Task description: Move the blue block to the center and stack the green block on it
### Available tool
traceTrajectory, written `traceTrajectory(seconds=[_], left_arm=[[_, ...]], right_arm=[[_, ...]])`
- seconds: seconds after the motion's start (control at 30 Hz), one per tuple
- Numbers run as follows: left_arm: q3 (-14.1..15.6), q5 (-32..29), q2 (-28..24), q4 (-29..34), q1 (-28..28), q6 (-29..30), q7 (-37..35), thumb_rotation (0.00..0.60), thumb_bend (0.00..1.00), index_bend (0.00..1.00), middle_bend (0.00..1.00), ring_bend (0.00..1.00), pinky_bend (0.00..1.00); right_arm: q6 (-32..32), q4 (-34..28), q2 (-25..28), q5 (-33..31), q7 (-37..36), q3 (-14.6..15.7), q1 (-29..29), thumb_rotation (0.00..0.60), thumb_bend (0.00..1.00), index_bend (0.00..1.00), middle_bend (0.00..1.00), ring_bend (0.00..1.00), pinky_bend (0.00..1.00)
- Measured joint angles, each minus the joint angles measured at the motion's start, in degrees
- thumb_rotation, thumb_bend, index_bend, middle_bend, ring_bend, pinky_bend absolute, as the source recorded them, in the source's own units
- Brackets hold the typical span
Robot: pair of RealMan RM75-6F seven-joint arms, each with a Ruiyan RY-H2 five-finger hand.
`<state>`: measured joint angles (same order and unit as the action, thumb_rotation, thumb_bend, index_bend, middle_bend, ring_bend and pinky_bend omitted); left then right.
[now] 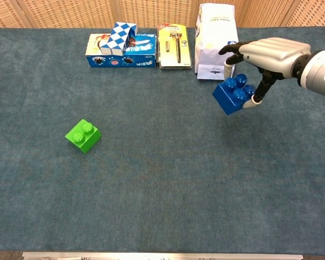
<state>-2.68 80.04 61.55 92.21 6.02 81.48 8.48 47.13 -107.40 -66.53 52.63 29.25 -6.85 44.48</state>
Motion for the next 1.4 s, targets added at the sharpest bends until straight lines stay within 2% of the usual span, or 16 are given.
traceTrajectory(seconds=[0.3, 0.6, 0.97, 1.4], left_arm=[[1.1, 2.5, -0.5, -3.6, 0.0, -0.2, -1.6, 0.600, 0.39, 0.36, 0.34, 0.21, 0.35], [1.1, 3.7, -1.3, -6.4, 0.0, 0.6, -5.0, 0.600, 0.39, 0.36, 0.34, 0.21, 0.36], [1.3, 4.4, -1.6, -9.9, -1.6, 2.7, -9.2, 0.600, 0.39, 0.37, 0.34, 0.21, 0.36], [0.6, 3.2, -1.2, -11.8, -2.2, 3.1, -11.3, 0.600, 0.39, 0.39, 0.34, 0.21, 0.38]], right_arm=[[7.7, -3.2, -5.4, -15.2, 13.6, -0.5, 8.3, 0.600, 0.12, 0.59, 0.09, 0.00, 0.07], [14.6, -2.8, -13.4, -24.0, 21.8, -1.1, 15.3, 0.600, 0.14, 0.59, 0.09, 0.00, 0.06], [16.9, 0.9, -17.2, -29.9, 23.2, -2.2, 18.3, 0.600, 0.14, 0.59, 0.09, 0.00, 0.06], [13.9, 6.2, -19.9, -33.3, 20.6, -3.3, 19.8, 0.600, 0.15, 0.59, 0.09, 0.00, 0.06]])
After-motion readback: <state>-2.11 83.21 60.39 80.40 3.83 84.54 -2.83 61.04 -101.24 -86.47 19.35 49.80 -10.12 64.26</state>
